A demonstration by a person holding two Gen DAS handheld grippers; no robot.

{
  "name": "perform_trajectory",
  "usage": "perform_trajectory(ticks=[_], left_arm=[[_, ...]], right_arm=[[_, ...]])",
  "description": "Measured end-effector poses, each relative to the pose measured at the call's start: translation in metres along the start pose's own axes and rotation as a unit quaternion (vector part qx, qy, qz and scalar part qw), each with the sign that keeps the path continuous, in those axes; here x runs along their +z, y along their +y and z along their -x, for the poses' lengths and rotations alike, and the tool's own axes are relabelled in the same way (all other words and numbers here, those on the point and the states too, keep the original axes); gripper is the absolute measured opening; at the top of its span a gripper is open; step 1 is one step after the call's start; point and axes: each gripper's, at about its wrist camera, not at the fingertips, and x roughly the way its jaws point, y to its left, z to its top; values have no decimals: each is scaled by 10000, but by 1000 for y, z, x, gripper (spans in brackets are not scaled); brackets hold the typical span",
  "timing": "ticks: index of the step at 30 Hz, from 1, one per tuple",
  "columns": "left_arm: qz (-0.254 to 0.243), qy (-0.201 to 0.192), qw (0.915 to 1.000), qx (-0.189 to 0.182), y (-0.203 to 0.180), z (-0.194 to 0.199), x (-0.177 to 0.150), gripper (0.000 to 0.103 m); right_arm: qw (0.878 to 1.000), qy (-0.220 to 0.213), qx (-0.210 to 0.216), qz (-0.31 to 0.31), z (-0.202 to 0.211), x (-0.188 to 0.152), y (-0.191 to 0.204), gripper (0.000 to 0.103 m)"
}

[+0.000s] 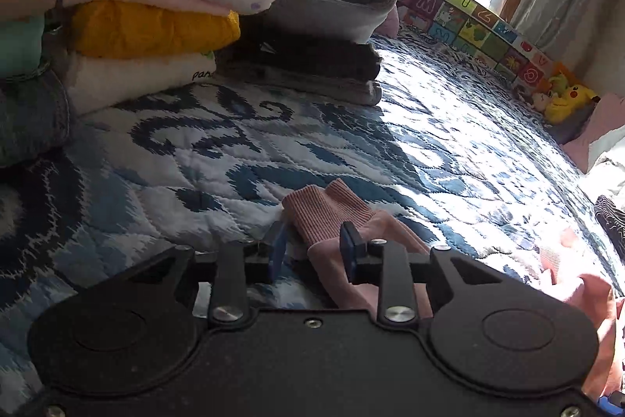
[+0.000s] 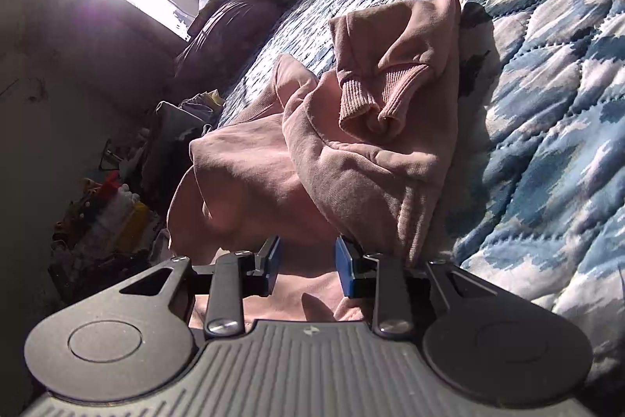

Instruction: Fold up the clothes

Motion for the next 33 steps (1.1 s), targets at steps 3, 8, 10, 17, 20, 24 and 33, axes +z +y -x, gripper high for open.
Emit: perform_trajectory(ticks=[3, 8, 10, 17, 20, 24, 33], left_arm=[[382, -17, 9989, -256, 12, -10, -9, 28], [756, 6, 9953, -601, 15, -30, 1, 27], [677, 76, 9956, -649, 11, -35, 5, 23], [606, -445, 9963, -413, 6, 16, 3, 5], [615, -703, 9951, -324, 8, 51, -1, 5], [-82, -300, 9989, 355, 4, 32, -5, 14], [-800, -69, 9958, -438, -65, 21, -5, 17]], right_arm=[[10000, -8, -1, -6, -1, 0, 0, 31], [9999, -63, -45, 64, -1, -2, 1, 31], [9999, -95, -77, 102, -2, -3, 2, 31], [9940, -414, -560, 848, 7, -9, 38, 34], [9809, -449, -524, 1819, 8, -14, 74, 33], [9676, -336, -439, 2464, -5, -11, 109, 33], [9628, -506, -691, 2563, -32, 64, 128, 38]])
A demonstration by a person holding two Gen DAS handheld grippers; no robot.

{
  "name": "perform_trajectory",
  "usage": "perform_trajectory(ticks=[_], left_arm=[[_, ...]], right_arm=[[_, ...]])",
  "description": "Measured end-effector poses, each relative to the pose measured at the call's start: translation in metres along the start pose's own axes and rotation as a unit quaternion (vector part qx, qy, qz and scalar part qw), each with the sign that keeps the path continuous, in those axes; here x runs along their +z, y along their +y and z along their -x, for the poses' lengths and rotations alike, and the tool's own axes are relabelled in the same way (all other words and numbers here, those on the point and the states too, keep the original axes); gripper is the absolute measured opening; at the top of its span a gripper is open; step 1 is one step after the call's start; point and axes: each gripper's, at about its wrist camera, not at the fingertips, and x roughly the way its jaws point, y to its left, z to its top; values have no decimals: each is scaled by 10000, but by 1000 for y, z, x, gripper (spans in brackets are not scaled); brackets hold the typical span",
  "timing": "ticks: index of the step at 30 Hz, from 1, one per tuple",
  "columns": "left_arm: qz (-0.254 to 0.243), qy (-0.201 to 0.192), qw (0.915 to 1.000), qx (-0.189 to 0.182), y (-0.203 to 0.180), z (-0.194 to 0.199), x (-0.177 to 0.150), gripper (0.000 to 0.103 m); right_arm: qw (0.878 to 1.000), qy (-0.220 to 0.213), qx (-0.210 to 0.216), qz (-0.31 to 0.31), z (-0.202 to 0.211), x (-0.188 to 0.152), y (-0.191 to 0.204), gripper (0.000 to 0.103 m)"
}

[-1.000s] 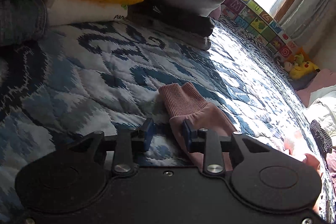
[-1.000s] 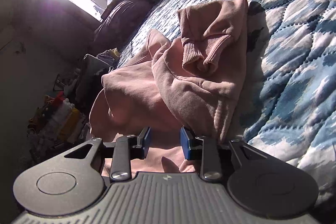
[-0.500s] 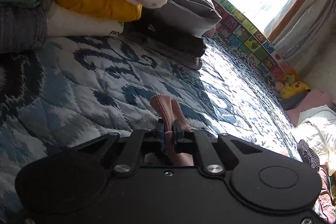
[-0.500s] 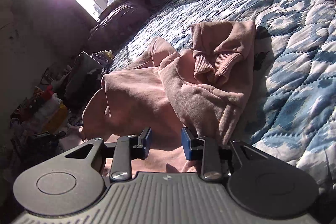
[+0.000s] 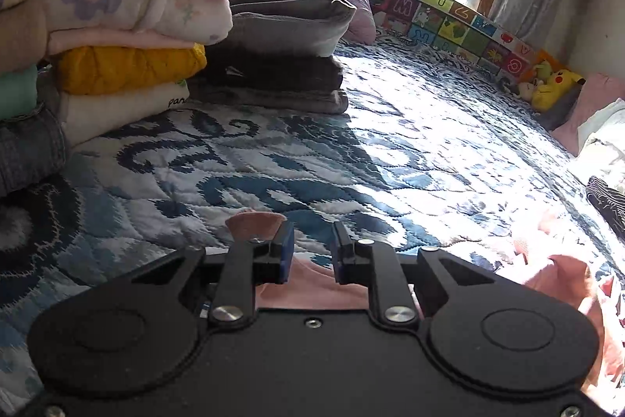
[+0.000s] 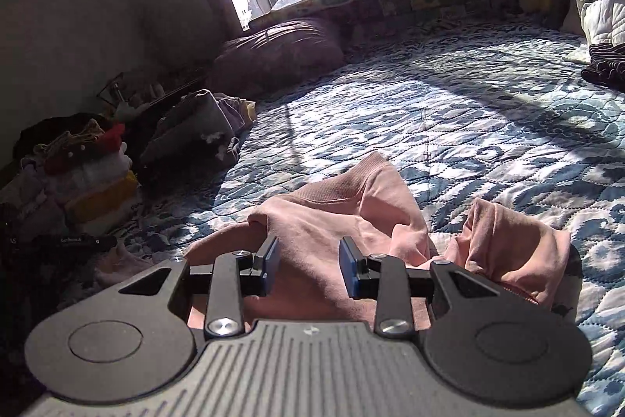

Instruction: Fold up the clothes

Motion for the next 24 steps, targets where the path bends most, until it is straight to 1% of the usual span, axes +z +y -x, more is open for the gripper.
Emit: perform_trajectory(ticks=[1, 2, 3, 4, 5, 6, 8, 9, 10, 11, 13, 15, 16, 17, 18, 19, 20, 21, 22, 23, 24], left_arm=[[84, 169, 9993, -323, -12, -11, 2, 21], [168, 337, 9972, -646, -24, -21, 3, 27], [251, 505, 9937, -968, -36, -32, 5, 30], [355, 693, 9899, -1183, -46, -45, 6, 33], [427, 886, 9873, -1248, -54, -58, 6, 33], [456, 1068, 9851, -1266, -61, -71, 6, 33], [554, 1355, 9815, -1231, -71, -92, 5, 33], [689, 1523, 9777, -1274, -71, -103, 5, 33], [818, 1737, 9721, -1348, -72, -113, 4, 36], [871, 1954, 9666, -1412, -75, -122, 1, 39], [855, 2319, 9576, -1479, -81, -135, -4, 39], [733, 2563, 9483, -1720, -90, -138, -7, 38], [650, 2652, 9443, -1836, -95, -137, -9, 37], [523, 2705, 9422, -1909, -99, -134, -12, 28], [347, 2696, 9427, -1933, -104, -130, -15, 23], [152, 2590, 9460, -1942, -109, -124, -17, 16], [-53, 2420, 9505, -1947, -113, -115, -19, 10], [-332, 2152, 9562, -1956, -119, -103, -21, 10], [-675, 1798, 9615, -1966, -125, -88, -23, 9], [-1081, 1441, 9638, -1964, -132, -72, -26, 9], [-1539, 1083, 9626, -1950, -141, -55, -30, 9]], right_arm=[[10000, 70, -60, 33, -10, 12, -7, 44], [9998, 151, -132, 61, -24, 24, -13, 49], [9995, 235, -208, 86, -38, 36, -19, 50], [9991, 344, -240, 117, -52, 46, -25, 52], [9985, 458, -270, 119, -65, 53, -30, 55], [9978, 571, -304, 111, -77, 59, -34, 56], [9960, 829, -332, 68, -105, 70, -44, 61], [9949, 944, -346, 31, -118, 73, -48, 62], [9938, 1048, -377, 12, -131, 74, -51, 64], [9923, 1171, -398, -8, -142, 74, -55, 66], [9892, 1400, -414, -139, -161, 71, -62, 66], [9863, 1596, -306, -280, -173, 64, -67, 53], [9844, 1714, -207, -335, -177, 60, -69, 27], [9837, 1760, -131, -340, -179, 57, -69, 14], [9849, 1709, -86, -278, -176, 55, -67, 9], [9866, 1618, -31, -199, -171, 55, -65, 6], [9884, 1510, 15, -173, -164, 55, -64, 6], [9905, 1361, 53, -191, -154, 57, -64, 6], [9926, 1188, 99, -227, -142, 59, -64, 6], [9941, 1037, 149, -276, -128, 61, -65, 6], [9954, 879, 201, -334, -112, 61, -67, 6]])
